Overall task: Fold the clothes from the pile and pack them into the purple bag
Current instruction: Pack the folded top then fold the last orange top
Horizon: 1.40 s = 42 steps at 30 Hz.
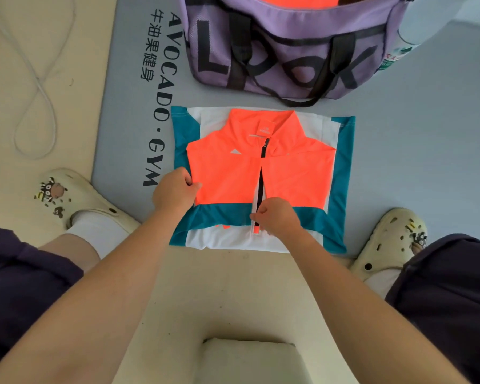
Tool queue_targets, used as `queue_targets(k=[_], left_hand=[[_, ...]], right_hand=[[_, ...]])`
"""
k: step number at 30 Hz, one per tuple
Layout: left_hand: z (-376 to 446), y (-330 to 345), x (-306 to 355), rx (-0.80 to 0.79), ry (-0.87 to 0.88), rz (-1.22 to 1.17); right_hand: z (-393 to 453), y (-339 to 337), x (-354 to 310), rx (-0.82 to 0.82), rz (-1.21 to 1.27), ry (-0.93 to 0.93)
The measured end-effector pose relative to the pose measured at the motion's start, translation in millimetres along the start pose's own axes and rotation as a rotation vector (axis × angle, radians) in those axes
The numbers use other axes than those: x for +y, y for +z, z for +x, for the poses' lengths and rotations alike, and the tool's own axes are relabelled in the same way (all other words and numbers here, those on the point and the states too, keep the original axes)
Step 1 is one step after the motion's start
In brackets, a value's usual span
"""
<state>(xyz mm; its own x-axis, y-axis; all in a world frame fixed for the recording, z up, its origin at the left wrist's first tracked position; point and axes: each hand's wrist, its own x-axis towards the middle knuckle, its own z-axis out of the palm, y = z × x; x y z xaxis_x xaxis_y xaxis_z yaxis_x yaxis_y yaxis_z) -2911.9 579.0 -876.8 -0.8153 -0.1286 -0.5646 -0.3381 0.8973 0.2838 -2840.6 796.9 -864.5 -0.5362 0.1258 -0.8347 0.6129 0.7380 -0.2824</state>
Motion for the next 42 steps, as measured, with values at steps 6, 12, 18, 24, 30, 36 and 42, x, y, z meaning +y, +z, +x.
queue_targets(k=[6,12,18,24,30,36,42], left_hand=[[-22,21,34,0.176,0.637,0.347],[-37,49,54,-0.012,0.650,0.510],[-73,82,101,-0.067,0.875,0.416],[-87,106,106,-0.137,0.721,0.446],[-102,101,151,-0.265,0.512,-0.038],[-119,115,194,-0.621,-0.142,-0.832],[-91,121,190,-0.540,-0.100,-0.615]], right_hand=[[1,-32,39,0.511,0.046,-0.147],[-5,-61,105,0.675,0.108,0.125],[-10,-61,141,0.380,0.400,0.256],[-15,-64,170,0.025,0.203,0.222],[-27,-89,174,-0.105,0.302,0.076],[-22,-84,149,-0.181,0.655,-0.030],[-9,-88,142,-0.291,0.591,-0.014]])
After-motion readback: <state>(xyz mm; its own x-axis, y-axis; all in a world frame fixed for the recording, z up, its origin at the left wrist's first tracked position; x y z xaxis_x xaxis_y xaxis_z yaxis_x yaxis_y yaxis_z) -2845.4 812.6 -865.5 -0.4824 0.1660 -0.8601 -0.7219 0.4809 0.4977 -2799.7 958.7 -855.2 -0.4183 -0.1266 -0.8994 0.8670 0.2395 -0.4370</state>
